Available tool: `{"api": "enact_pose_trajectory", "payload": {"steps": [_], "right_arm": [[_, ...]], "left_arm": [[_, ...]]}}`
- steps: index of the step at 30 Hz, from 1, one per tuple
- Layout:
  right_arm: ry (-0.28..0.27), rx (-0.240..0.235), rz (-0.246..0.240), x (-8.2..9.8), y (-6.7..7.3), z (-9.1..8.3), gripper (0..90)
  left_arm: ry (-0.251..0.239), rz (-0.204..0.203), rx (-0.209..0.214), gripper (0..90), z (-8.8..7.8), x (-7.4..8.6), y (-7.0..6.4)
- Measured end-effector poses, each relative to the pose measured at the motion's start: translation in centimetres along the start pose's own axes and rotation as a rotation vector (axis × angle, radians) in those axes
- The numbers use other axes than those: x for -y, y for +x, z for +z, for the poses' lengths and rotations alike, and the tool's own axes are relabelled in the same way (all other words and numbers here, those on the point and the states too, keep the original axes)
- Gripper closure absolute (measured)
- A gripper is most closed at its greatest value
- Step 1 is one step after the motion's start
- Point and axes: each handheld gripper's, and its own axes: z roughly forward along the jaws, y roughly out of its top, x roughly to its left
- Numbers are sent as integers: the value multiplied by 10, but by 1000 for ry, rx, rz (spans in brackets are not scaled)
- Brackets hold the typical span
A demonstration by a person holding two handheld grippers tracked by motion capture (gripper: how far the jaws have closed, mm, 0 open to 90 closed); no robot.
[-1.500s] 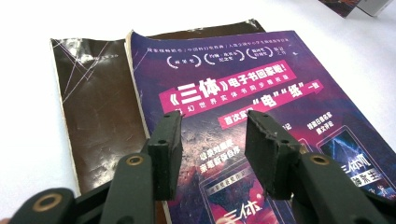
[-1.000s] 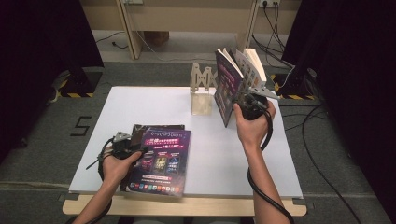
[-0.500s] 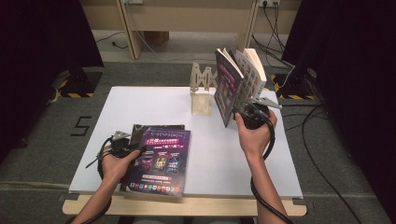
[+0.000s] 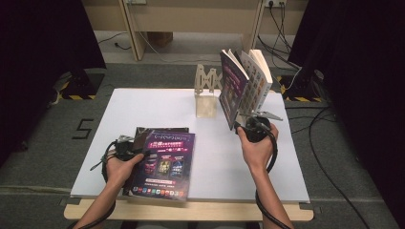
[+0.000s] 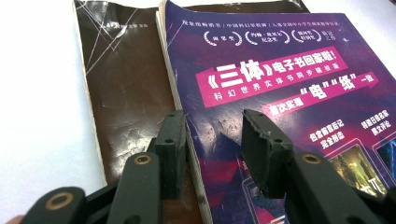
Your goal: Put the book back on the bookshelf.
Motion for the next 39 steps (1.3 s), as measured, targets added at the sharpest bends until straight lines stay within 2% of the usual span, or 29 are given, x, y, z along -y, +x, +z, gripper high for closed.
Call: {"api": "enact_pose_trajectory", "payload": {"steps": [4, 7, 14, 20, 27, 39], "right_arm": [[17, -7, -11, 3, 3, 5, 509], [41, -24, -26, 7, 12, 12, 509], [88, -53, -34, 16, 26, 27, 509], [101, -67, -43, 17, 33, 33, 509], [125, -88, -51, 21, 43, 41, 509], [185, -126, -57, 26, 59, 63, 510]], "left_arm": [[2, 2, -3, 623, 0, -1, 0], [1, 24, -12, 641, -1, 0, 0], [-4, 25, -14, 652, -1, 0, -1], [-4, 38, -24, 662, -2, 1, -2], [12, 19, 12, 689, -2, 2, -7], [19, 50, 18, 690, -2, 3, -15]]}}
